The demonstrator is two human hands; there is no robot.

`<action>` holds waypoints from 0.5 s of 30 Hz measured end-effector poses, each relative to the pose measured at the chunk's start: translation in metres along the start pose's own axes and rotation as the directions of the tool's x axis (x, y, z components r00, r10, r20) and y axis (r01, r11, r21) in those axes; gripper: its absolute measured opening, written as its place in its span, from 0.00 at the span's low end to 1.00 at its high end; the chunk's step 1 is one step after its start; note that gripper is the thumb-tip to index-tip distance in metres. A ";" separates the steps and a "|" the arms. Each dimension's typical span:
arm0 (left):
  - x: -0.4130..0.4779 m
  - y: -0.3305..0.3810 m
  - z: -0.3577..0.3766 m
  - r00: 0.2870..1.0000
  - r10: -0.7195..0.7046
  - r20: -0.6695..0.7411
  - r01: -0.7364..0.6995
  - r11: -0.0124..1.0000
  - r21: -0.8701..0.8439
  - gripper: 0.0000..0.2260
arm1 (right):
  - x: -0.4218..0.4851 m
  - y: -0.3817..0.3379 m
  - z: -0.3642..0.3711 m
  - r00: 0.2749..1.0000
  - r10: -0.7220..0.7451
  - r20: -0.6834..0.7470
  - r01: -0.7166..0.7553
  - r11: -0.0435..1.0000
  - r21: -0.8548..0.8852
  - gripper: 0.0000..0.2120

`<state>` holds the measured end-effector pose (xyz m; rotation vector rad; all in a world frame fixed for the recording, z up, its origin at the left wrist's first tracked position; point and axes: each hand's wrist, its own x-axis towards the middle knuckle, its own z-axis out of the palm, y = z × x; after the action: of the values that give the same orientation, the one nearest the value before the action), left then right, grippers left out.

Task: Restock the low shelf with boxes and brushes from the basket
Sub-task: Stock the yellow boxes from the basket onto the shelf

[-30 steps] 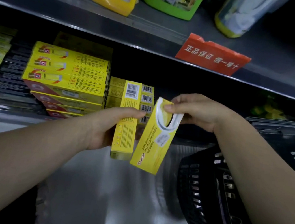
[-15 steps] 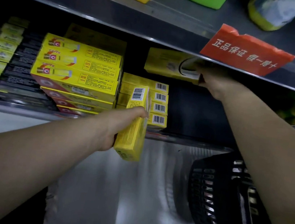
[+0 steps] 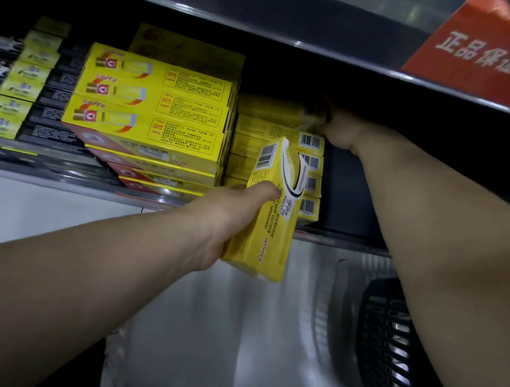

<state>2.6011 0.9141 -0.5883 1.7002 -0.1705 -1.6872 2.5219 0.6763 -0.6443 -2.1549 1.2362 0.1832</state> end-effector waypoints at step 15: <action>-0.009 0.003 -0.002 0.984 0.179 0.006 -0.179 0.978 0.109 0.13 | -0.092 -0.059 -0.034 0.894 -0.257 0.366 0.382 0.865 -0.325 0.39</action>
<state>2.6031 0.9179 -0.5801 1.7128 -0.4087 -1.5656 2.5137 0.7441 -0.5526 -2.5126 0.6793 0.6465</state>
